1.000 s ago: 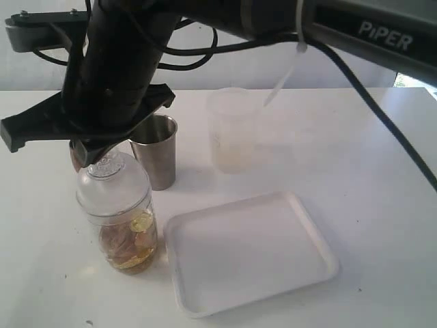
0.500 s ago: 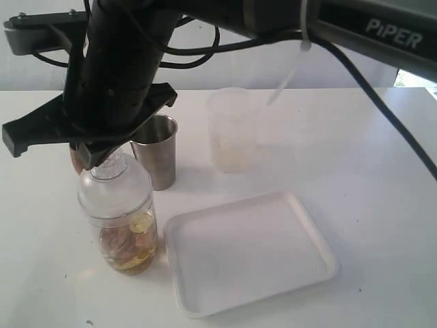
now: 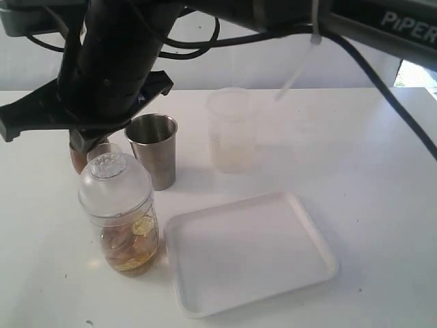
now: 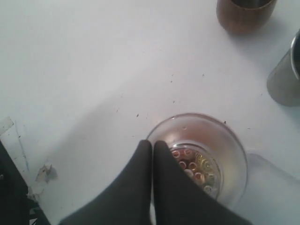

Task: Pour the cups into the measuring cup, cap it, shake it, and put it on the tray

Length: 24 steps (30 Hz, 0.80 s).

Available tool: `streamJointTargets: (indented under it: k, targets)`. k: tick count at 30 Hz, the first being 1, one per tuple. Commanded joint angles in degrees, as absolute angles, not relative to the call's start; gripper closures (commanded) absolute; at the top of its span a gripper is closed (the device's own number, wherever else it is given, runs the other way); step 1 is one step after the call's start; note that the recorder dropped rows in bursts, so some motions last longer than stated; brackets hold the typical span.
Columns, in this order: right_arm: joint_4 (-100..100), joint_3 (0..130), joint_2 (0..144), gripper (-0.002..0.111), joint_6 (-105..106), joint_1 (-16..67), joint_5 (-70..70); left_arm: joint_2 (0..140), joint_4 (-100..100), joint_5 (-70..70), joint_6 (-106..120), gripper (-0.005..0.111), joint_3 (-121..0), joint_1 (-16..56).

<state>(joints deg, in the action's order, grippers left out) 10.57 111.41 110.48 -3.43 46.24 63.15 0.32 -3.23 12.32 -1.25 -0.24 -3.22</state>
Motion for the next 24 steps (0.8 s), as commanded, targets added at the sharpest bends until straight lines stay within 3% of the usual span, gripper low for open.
streamJointTargets:
  k: [1,9,24]
  targets:
    - [10.3,111.3,109.2,0.108,-2.8,46.2,62.7,0.0,-3.5,11.7,-1.3,0.107,0.0,-2.9]
    - [4.3,111.2,108.0,0.108,-3.2,46.2,70.0,0.0,-3.5,11.7,-1.3,0.107,0.0,-2.9]
    - [5.7,111.2,110.1,0.108,-3.7,46.2,70.0,0.0,-3.5,11.7,-1.3,0.107,0.0,-2.9]
